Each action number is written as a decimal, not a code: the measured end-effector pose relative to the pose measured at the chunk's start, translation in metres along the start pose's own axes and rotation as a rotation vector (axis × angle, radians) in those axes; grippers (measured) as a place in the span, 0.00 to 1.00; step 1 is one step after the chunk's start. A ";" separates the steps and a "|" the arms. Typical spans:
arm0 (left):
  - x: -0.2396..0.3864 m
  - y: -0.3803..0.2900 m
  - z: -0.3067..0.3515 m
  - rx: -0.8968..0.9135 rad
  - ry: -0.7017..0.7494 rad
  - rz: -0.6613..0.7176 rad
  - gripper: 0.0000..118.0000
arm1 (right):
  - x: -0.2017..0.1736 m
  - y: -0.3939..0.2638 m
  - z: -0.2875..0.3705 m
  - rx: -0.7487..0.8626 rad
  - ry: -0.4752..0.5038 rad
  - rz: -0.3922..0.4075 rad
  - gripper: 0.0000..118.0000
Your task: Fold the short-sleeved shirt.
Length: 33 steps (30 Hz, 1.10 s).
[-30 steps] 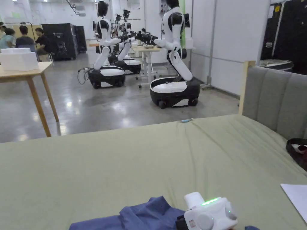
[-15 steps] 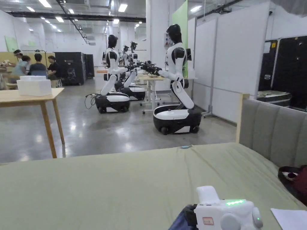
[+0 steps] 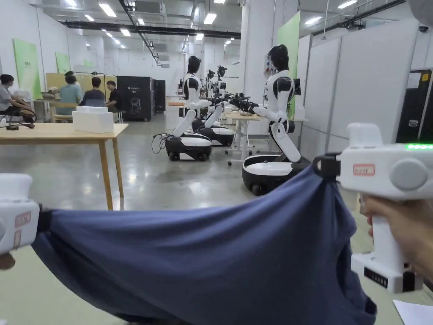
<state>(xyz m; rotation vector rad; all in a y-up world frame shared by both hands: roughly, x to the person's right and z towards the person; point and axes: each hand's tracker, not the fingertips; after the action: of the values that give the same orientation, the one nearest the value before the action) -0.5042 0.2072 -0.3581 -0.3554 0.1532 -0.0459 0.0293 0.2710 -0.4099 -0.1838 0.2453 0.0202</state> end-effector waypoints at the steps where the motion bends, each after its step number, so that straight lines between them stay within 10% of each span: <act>1: 0.000 0.018 0.001 0.014 0.003 0.011 0.01 | 0.003 0.014 0.001 0.026 -0.004 -0.005 0.04; 18: 0.009 0.197 -0.018 0.224 0.087 -0.023 0.01 | 0.028 0.132 -0.069 0.204 -0.076 -0.031 0.04; 33: 0.026 0.071 -0.126 0.096 0.080 -0.005 0.01 | 0.037 0.003 -0.113 0.099 -0.091 -0.055 0.04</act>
<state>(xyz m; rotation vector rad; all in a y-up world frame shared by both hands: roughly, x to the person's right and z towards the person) -0.4972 0.2283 -0.5036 -0.2580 0.2280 -0.0724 0.0380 0.2528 -0.5270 -0.0905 0.1501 -0.0378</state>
